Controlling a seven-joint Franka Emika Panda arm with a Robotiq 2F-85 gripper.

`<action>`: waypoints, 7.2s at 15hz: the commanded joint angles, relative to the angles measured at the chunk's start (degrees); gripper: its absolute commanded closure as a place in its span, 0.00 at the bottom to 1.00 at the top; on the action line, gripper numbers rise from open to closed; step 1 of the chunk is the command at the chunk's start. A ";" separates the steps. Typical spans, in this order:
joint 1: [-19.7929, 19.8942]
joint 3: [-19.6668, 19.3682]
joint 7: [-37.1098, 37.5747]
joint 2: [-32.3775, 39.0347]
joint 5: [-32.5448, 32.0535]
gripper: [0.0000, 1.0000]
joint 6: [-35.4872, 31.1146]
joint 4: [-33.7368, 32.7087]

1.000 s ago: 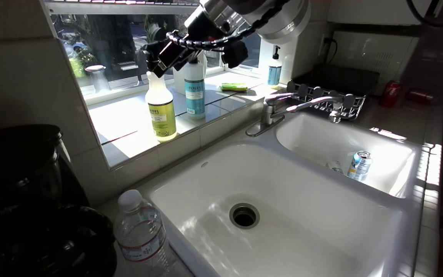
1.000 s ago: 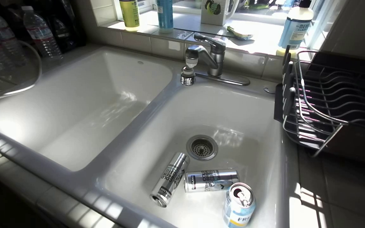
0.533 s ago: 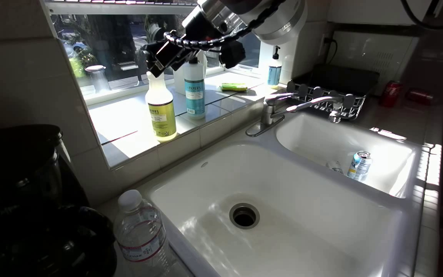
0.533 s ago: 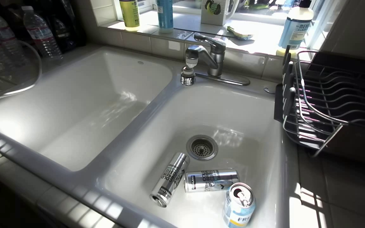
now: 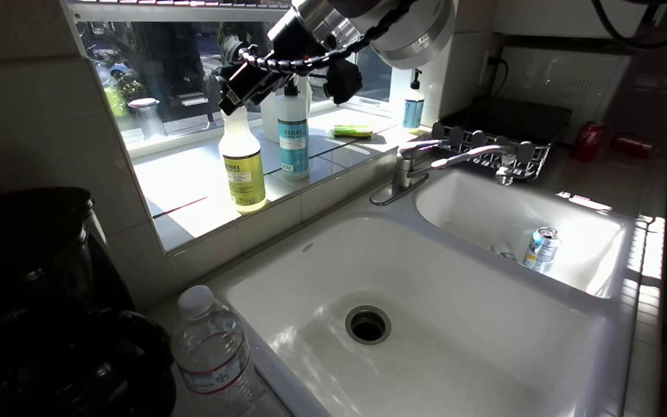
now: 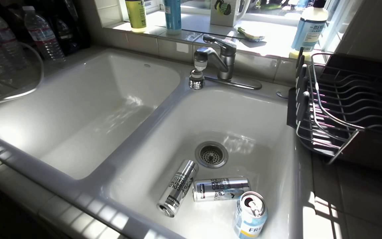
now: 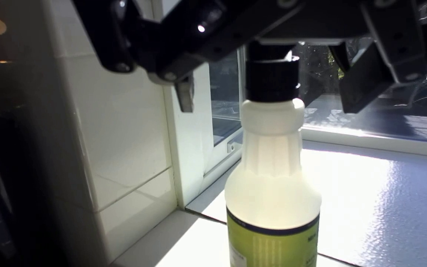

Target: Press the pump of the bottle with a green label

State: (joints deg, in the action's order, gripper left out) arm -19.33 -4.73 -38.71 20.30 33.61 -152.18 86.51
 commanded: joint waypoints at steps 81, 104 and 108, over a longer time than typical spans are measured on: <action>2.35 0.32 -5.70 3.93 0.11 0.00 2.08 -6.29; 1.06 -3.04 -2.96 -1.71 -6.50 0.00 4.64 -1.91; 6.50 3.30 0.54 -4.04 -14.78 0.00 7.22 -0.64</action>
State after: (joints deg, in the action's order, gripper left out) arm -17.64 -7.43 -42.58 19.70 26.71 -147.42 82.71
